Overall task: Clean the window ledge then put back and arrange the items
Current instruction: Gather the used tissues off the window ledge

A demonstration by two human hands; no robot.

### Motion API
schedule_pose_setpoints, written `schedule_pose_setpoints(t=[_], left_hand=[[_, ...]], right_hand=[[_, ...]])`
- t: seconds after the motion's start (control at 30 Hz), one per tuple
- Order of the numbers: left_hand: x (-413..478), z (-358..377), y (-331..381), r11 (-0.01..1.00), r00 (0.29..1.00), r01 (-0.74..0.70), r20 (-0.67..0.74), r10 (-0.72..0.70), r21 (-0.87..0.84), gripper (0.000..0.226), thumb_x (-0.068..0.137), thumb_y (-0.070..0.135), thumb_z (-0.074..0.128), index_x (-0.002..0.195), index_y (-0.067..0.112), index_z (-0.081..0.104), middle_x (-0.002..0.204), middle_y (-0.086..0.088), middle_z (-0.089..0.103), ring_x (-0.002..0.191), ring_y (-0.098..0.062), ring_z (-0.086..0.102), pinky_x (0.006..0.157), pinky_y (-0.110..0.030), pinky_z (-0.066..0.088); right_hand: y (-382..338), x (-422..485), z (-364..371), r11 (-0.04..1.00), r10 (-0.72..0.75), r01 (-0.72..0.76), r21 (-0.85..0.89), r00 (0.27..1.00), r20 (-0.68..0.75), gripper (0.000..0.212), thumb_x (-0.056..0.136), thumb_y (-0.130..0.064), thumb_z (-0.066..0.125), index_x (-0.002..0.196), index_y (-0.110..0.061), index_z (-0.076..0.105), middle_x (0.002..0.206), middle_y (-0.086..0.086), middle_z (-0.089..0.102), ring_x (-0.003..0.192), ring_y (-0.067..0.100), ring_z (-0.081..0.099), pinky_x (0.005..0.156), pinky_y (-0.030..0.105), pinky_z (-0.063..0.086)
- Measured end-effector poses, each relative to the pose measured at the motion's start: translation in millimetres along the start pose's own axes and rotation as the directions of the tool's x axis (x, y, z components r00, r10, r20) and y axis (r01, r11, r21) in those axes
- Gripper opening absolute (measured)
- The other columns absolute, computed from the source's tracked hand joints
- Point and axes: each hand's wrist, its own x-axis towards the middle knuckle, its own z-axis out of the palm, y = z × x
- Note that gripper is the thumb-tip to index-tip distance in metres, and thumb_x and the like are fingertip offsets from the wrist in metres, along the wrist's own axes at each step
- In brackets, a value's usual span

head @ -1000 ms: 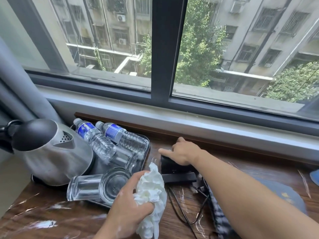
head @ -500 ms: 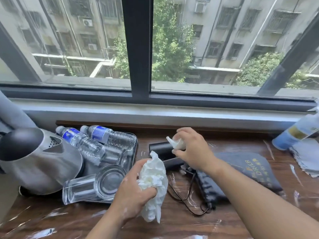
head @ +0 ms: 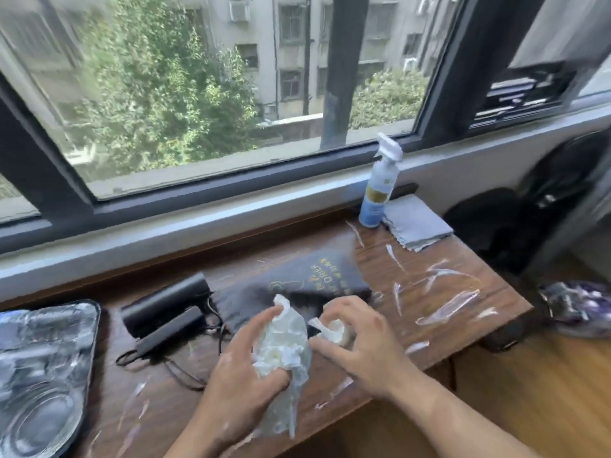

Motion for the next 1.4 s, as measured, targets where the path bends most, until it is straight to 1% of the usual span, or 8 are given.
schedule_pose_setpoints(t=[0.2,0.4,0.47,0.57,0.67,0.93,1.2,1.4], left_hand=[[34.4,119.2,73.0,0.996,0.986,-0.080,0.149,0.072,0.048,0.079,0.068,0.020,0.073,0.132,0.060,0.050,0.129,0.029,0.060,0.113,0.013,0.053,0.084,0.001,0.038],[67.7,230.6,144.9,0.994,0.946,-0.091,0.316,0.069,0.055,0.074,0.068,0.023,0.074,0.130,0.056,0.050,0.109,0.016,0.070,0.091,-0.008,0.068,0.082,-0.034,0.059],[79.2,261.3,164.2,0.993,0.928,-0.102,0.366,0.075,0.055,0.074,0.069,0.022,0.075,0.132,0.051,0.051,0.108,0.014,0.070,0.087,-0.008,0.068,0.078,-0.029,0.059],[98.0,302.7,188.6,0.985,0.892,-0.160,0.436,0.118,0.061,0.076,0.063,0.037,0.069,0.134,0.053,0.048,0.128,0.021,0.060,0.109,-0.006,0.060,0.092,-0.021,0.049],[118.1,341.2,213.1,0.980,0.862,-0.190,0.488,0.138,0.059,0.072,0.059,0.046,0.066,0.126,0.063,0.045,0.123,0.029,0.055,0.110,0.000,0.055,0.083,-0.009,0.043],[185.5,435.5,270.3,0.973,0.792,-0.231,0.582,0.184,0.007,0.062,0.082,0.022,0.075,0.123,0.058,0.046,0.096,0.020,0.066,0.089,-0.002,0.063,0.068,-0.022,0.054],[276.9,551.8,310.8,0.983,0.755,-0.142,0.629,0.185,-0.119,0.057,0.078,0.028,0.072,0.120,0.058,0.046,0.107,0.030,0.061,0.096,0.001,0.061,0.076,-0.022,0.052],[336.0,627.2,347.2,0.990,0.739,-0.051,0.662,0.127,-0.133,0.059,0.082,0.029,0.069,0.128,0.055,0.044,0.110,0.014,0.068,0.099,-0.013,0.069,0.093,-0.047,0.057]], right_hand=[[90.1,-50.7,-106.7,0.994,0.105,-0.103,0.022,0.989,-0.106,0.038,0.078,-0.066,0.062,0.095,-0.032,0.068,0.108,-0.022,0.058,0.106,-0.002,0.056,0.090,0.014,0.041],[163.1,-103.4,-198.7,0.975,0.224,-0.216,0.060,0.947,-0.229,0.031,0.080,-0.060,0.063,0.097,-0.035,0.067,0.101,-0.019,0.060,0.091,0.005,0.060,0.082,0.020,0.046],[180.0,-118.4,-224.3,0.961,0.277,-0.263,0.086,0.924,-0.264,0.030,0.079,-0.061,0.063,0.098,-0.039,0.066,0.104,-0.021,0.060,0.079,0.009,0.060,0.074,0.018,0.046],[205.8,-133.4,-257.9,0.943,0.333,-0.309,0.126,0.885,-0.324,0.029,0.079,-0.063,0.061,0.100,-0.043,0.067,0.107,-0.022,0.061,0.076,0.009,0.060,0.071,0.015,0.044],[230.2,-142.7,-289.7,0.927,0.374,-0.348,0.139,0.849,-0.373,0.031,0.083,-0.054,0.065,0.107,-0.036,0.070,0.108,-0.021,0.061,0.074,-0.001,0.057,0.071,0.009,0.039],[293.6,-140.0,-363.4,0.883,0.456,-0.454,0.122,0.763,-0.458,0.023,0.089,-0.042,0.067,0.110,-0.033,0.069,0.109,-0.021,0.060,0.087,-0.009,0.055,0.077,0.005,0.037],[385.5,-101.7,-444.6,0.822,0.553,-0.547,0.159,0.698,-0.455,0.024,0.090,-0.038,0.067,0.113,-0.038,0.064,0.111,-0.022,0.059,0.069,0.005,0.056,0.069,0.009,0.039],[451.8,-70.1,-514.6,0.794,0.590,-0.573,0.201,0.651,-0.477,0.027,0.087,-0.035,0.071,0.113,-0.039,0.064,0.108,-0.022,0.059,0.073,0.008,0.055,0.071,0.010,0.039]])
